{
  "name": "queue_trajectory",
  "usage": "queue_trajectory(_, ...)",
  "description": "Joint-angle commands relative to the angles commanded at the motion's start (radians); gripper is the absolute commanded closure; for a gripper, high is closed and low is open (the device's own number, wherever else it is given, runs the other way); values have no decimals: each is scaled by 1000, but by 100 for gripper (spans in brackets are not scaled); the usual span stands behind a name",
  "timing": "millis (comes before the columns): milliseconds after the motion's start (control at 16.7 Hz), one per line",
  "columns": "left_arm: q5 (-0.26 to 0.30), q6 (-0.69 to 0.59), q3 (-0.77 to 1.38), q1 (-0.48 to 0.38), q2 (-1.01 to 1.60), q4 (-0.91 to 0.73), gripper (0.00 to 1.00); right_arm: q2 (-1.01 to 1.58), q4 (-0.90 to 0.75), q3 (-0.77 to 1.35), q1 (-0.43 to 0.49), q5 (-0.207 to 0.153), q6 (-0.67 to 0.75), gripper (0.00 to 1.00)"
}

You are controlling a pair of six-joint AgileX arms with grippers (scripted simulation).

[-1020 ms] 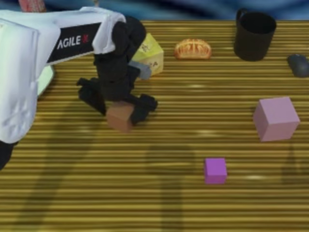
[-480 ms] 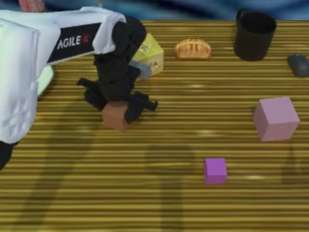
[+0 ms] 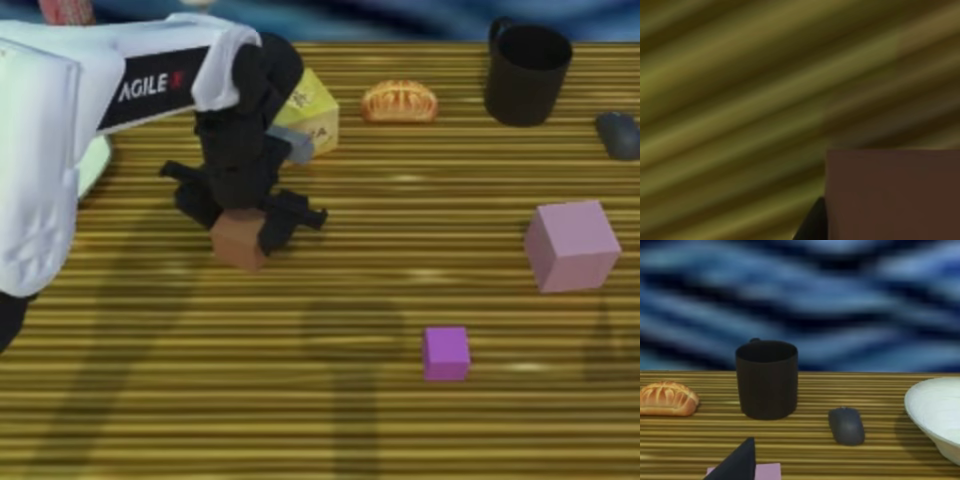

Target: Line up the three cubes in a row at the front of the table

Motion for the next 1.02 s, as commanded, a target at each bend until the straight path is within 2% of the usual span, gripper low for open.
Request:
queue_trajectory(420,-1,-3,159,17,-52,-217,100,0,0,0,0,0,0,0)
queue_trajectory(780,-1,-3,171,12,-57,-231,100,0,0,0,0,0,0,0)
queue_trajectory(1020,-4,-114,156,-49,-72,-232,100,0,0,0,0,0,0,0)
